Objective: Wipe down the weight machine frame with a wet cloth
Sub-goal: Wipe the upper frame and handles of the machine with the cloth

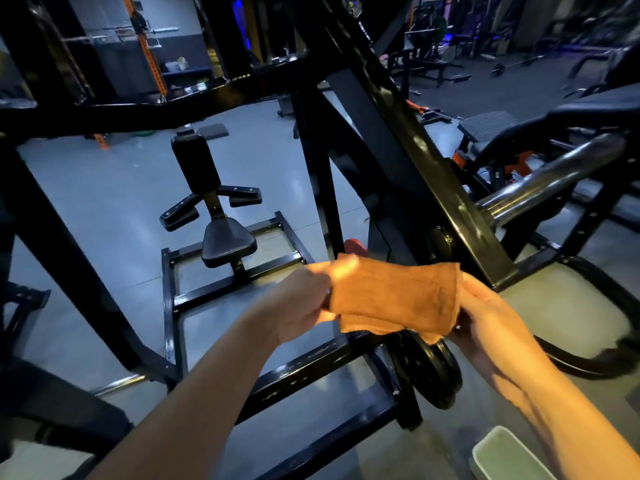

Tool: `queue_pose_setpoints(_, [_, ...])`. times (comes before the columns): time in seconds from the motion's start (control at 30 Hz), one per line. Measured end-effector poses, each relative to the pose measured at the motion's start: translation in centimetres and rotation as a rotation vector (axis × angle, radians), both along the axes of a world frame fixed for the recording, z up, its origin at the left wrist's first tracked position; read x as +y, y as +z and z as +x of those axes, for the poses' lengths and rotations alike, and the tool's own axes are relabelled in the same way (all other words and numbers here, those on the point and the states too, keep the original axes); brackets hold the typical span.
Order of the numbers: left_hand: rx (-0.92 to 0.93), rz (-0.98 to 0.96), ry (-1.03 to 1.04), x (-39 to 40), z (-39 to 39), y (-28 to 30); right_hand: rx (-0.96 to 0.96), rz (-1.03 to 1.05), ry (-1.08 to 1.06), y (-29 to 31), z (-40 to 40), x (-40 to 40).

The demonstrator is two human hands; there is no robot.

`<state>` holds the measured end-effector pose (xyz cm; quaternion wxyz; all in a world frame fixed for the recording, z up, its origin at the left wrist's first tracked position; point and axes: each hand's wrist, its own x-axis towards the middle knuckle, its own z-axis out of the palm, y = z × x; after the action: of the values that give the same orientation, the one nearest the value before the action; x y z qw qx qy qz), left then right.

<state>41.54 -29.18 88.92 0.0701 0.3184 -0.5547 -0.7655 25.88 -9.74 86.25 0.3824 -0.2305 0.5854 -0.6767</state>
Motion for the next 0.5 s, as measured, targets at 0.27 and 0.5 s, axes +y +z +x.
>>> queue_pose_setpoints(0.27, [-0.117,-0.504,-0.304,2.0,-2.1,1.4,0.213,0.138,0.154,-0.6,-2.0,1.8])
queue_pose_setpoints(0.5, [-0.03,-0.445,-0.214,3.2,-4.1,0.5,0.478,0.095,-0.013,-0.6,-0.3,1.5])
